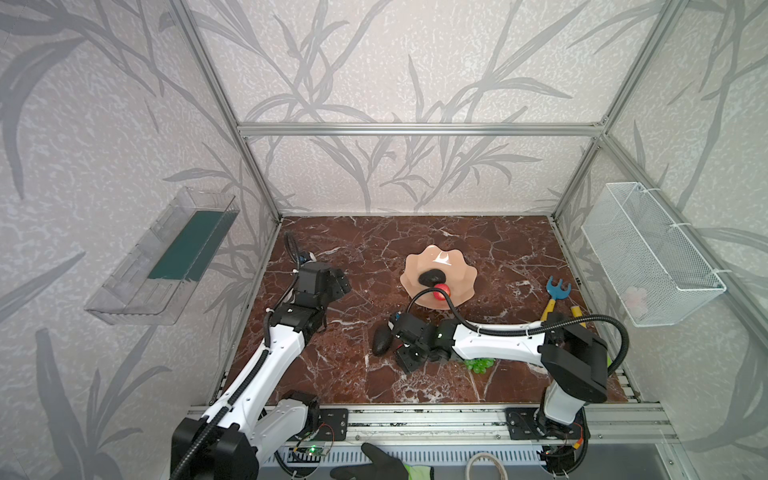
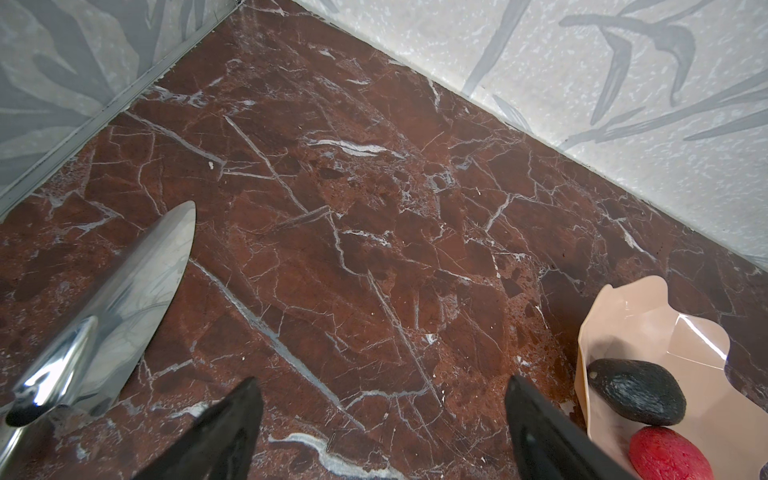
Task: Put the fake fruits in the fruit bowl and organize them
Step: 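Grasp the second red apple with the right gripper while the left arm withdraws, then lift the apple with the right gripper and release it into the bowl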
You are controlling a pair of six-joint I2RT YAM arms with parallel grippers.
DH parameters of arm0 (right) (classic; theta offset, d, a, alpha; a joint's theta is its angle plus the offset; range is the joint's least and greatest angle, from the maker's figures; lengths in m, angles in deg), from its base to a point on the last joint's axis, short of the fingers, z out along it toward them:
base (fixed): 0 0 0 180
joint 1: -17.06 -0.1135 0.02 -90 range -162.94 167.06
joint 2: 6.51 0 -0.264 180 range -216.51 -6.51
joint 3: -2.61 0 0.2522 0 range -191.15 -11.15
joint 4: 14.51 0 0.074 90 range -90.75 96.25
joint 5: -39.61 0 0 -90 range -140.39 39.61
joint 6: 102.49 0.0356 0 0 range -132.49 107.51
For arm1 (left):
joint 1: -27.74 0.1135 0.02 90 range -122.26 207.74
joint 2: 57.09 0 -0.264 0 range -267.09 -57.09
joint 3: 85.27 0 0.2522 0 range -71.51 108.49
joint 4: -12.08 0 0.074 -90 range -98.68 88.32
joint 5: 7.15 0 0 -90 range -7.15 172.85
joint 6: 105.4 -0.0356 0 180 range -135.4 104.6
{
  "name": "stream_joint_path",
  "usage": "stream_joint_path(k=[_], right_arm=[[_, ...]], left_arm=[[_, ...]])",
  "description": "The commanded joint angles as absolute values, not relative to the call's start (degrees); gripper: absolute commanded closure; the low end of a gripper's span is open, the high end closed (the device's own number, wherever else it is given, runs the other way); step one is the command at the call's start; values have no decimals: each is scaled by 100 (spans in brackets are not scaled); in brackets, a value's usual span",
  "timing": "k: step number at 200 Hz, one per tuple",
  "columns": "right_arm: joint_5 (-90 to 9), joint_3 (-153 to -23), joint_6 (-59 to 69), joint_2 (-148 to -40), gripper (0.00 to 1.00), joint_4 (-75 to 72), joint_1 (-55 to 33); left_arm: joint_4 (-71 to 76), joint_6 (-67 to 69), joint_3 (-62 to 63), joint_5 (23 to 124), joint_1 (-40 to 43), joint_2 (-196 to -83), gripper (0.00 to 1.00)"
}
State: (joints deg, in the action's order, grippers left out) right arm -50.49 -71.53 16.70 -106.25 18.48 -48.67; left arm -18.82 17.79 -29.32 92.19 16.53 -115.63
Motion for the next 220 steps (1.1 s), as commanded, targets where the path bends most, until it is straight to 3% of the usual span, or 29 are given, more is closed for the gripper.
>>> stream_joint_path(k=[1, 25, 64, 99, 146, 220], right_arm=[[-5386, -7068, 1712, -9874, 44, 2087, -4909], [-6298, -7096, 1336, -9012, 45, 2651, -4745], [-6434, -7090, 587, -8295, 48, 2397, -3248], [-6284, -7386, 299, -8767, 48, 1795, -2174], [-6414, -7878, 19, -9844, 48, 1422, -1517], [-6401, -8233, 135, -11075, 47, 1062, -1204]], left_arm=[[-1941, 1828, -2979, 9223, 1709, -11410, 8], [-2006, 1808, -2964, 9200, 1736, -11361, 8], [-2200, 1812, -2979, 9123, 1756, -11194, 9], [-2364, 1858, -2962, 9004, 1769, -10998, 9], [-2654, 1926, -3000, 8788, 1771, -10733, 9], [-2961, 2095, -3029, 8054, 1770, -10771, 12]])
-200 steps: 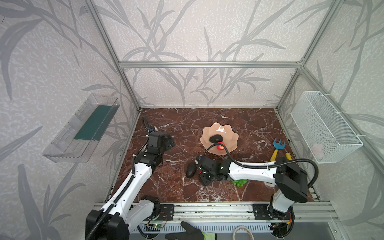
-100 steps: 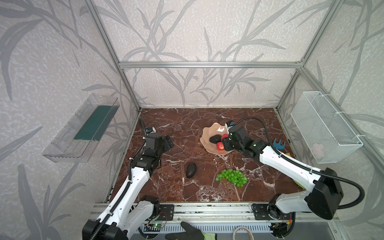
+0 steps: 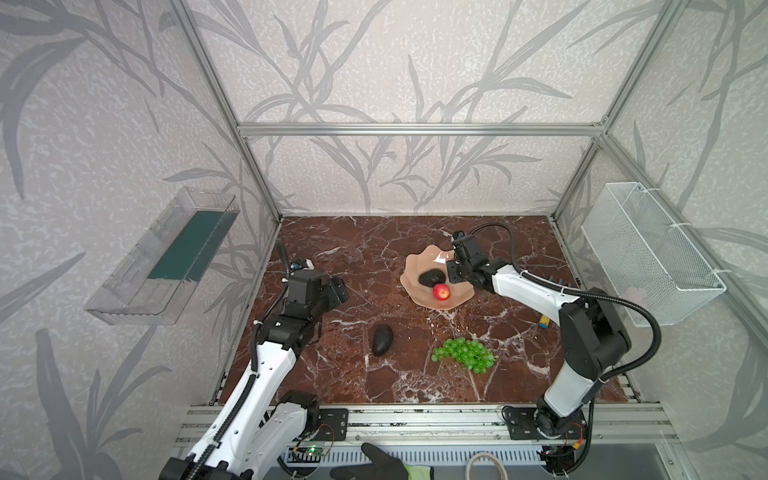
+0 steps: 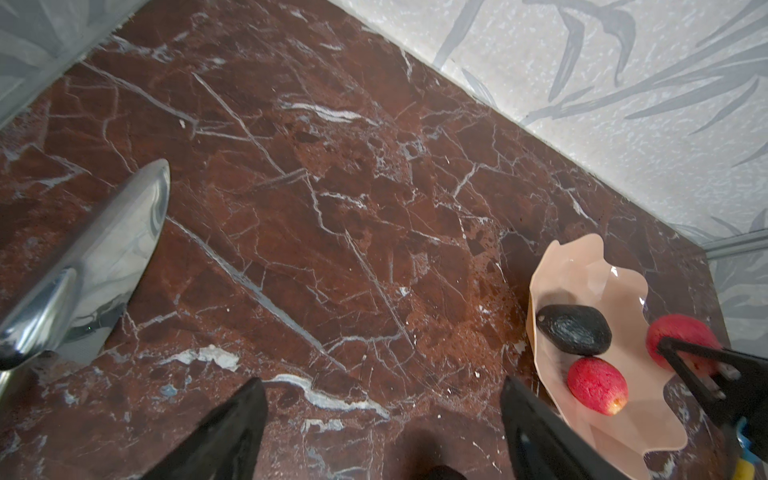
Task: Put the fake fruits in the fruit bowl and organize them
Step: 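Lift the apple with the right gripper and release it into the bowl, then grasp the remaining avocado with the left gripper while the right arm withdraws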
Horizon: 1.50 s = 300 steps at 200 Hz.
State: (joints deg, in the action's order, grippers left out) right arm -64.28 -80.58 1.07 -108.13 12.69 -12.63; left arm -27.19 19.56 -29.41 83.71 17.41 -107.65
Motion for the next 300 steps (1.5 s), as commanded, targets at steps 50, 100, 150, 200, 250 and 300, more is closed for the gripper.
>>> stream_joint_path(k=[50, 100, 150, 200, 250, 300], right_arm=[[-6213, -8493, 255, -11501, 45, 1164, -1142], [-6084, -8568, 341, -11488, 37, 1266, -1124], [-6006, -8529, 427, -11343, 34, 1261, -1069], [-5973, -8328, 420, -10772, 22, 1231, -1054], [-5854, -7368, 562, -9407, 12, 558, -1063], [-5773, -6721, 540, -8566, 7, 497, -1063]], left_arm=[[-3216, 2201, -3126, 7667, 1772, -10806, 14], [-3342, 2337, -3404, 7252, 1737, -10749, 16], [-3247, 2556, -3621, 7070, 1448, -10749, 17], [-3106, 2753, -3706, 7396, 394, -10880, 17], [-2948, 2793, -3816, 7399, -225, -11315, 17], [-2536, 2740, -3743, 7411, -608, -12244, 17]])
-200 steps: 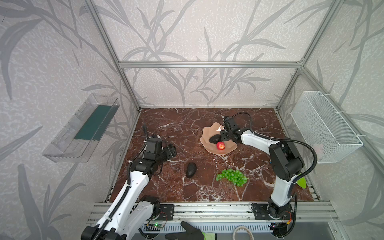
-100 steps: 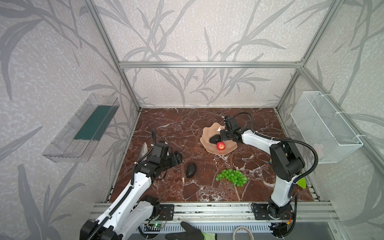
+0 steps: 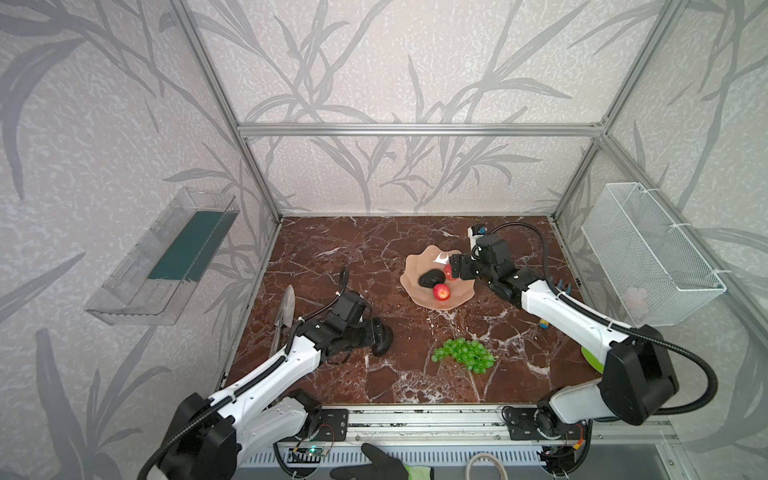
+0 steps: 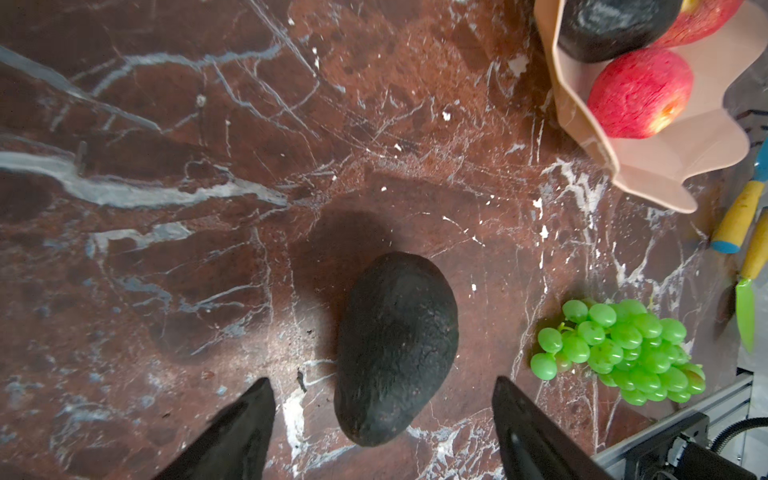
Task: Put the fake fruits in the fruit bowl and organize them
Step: 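Grasp the remaining avocado with the left gripper while the right arm withdraws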
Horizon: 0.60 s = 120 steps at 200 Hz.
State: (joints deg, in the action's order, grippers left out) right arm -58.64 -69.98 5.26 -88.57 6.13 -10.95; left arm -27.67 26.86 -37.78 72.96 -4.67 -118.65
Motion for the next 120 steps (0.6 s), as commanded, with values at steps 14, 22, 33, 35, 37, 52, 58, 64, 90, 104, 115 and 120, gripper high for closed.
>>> stream_joint_path(k=[14, 22, 33, 35, 37, 52, 58, 64, 90, 104, 115, 120], right_arm=[[-5745, -6549, 497, -8404, 5, 428, -1056], [-5755, -6476, 491, -8324, 5, 425, -1061], [-5804, -6424, 486, -8243, 5, 458, -1062], [-5808, -6417, 483, -8233, 5, 461, -1062], [-5811, -6411, 485, -8224, 5, 477, -1063], [-5850, -6373, 479, -8161, 5, 510, -1061], [-5864, -6357, 474, -8148, 5, 512, -1057], [-5873, -6355, 475, -8135, 5, 523, -1059], [-5885, -6318, 473, -8155, 5, 508, -1062], [-5875, -6291, 491, -8207, 5, 479, -1054], [-5858, -6266, 515, -8240, 5, 460, -1056], [-5853, -6255, 523, -8244, 5, 457, -1055]], left_arm=[[-2492, 2705, -3643, 7280, -659, -12589, 17], [-2451, 2696, -3598, 7212, -692, -12790, 18], [-2410, 2721, -3561, 7199, -743, -13014, 20], [-2405, 2726, -3558, 7198, -755, -13048, 21], [-2397, 2730, -3557, 7203, -758, -13083, 22], [-2405, 2740, -3523, 7271, -780, -13233, 29], [-2440, 2740, -3486, 7306, -777, -13257, 33], [-2468, 2724, -3455, 7337, -789, -13237, 37], [-2591, 2628, -3262, 7404, -795, -12975, 46], [-2639, 2561, -3109, 7415, -796, -12862, 48], [-2712, 2497, -2925, 7383, -798, -12838, 50], [-2732, 2454, -2835, 7372, -797, -12845, 50]])
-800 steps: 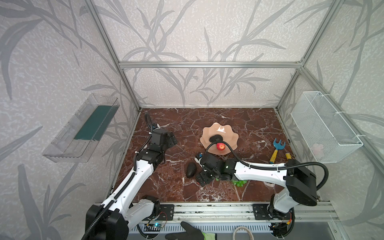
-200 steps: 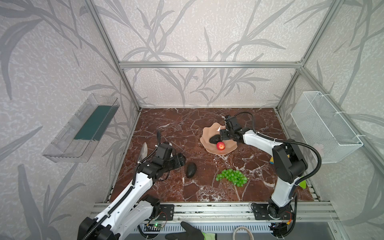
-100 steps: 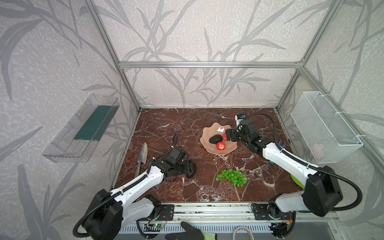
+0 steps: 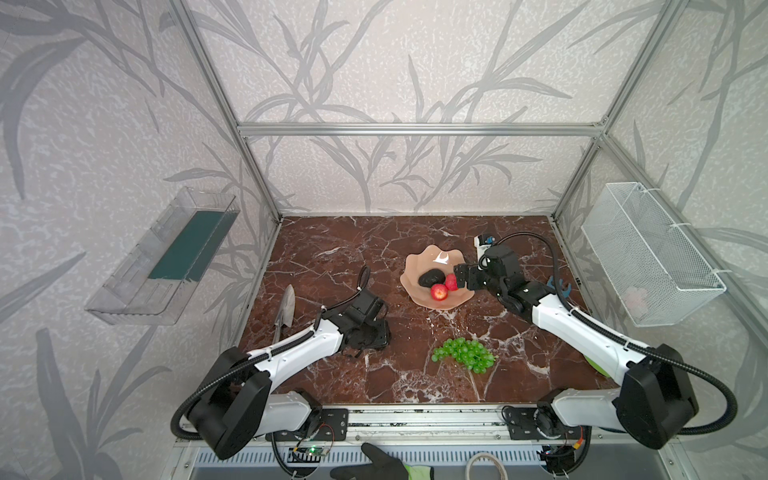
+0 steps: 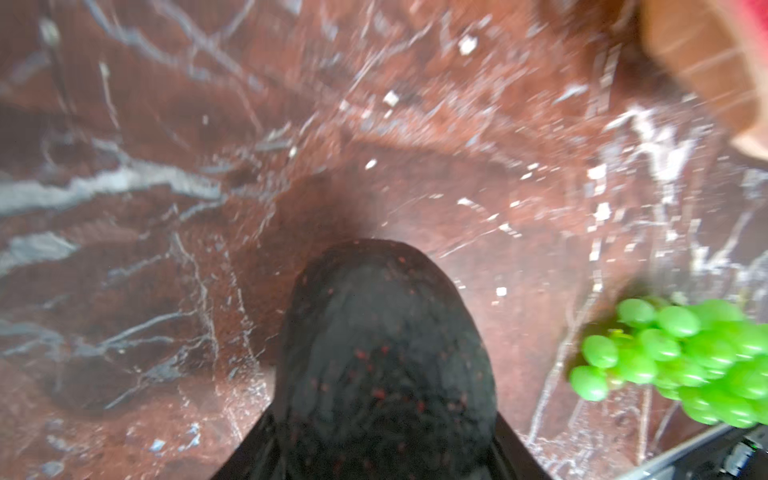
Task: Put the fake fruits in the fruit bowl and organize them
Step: 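Grasp the remaining avocado with the left gripper while the right arm withdraws, then carry the avocado with the left gripper and release it into the bowl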
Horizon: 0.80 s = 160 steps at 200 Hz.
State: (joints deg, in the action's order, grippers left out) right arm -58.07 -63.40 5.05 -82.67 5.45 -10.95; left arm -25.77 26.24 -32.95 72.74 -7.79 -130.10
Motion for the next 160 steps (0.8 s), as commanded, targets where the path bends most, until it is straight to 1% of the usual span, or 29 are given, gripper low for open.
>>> stream_joint_path(k=[1, 35, 96, 160], right_arm=[[-5850, -6251, 529, -8244, 5, 455, -1054], [-5887, -6120, 516, -8112, 5, 430, -1054], [-6120, -5856, 396, -7469, 4, 718, -1018], [-6120, -5686, 360, -7102, 4, 857, -959]], left_arm=[[-2738, 2447, -2813, 7367, -796, -12845, 50], [-2725, 2068, -1969, 7340, -797, -13222, 50], [-2629, 1634, -201, 6998, -849, -14806, 50], [-2659, 1597, 949, 6867, -1020, -16251, 49]])
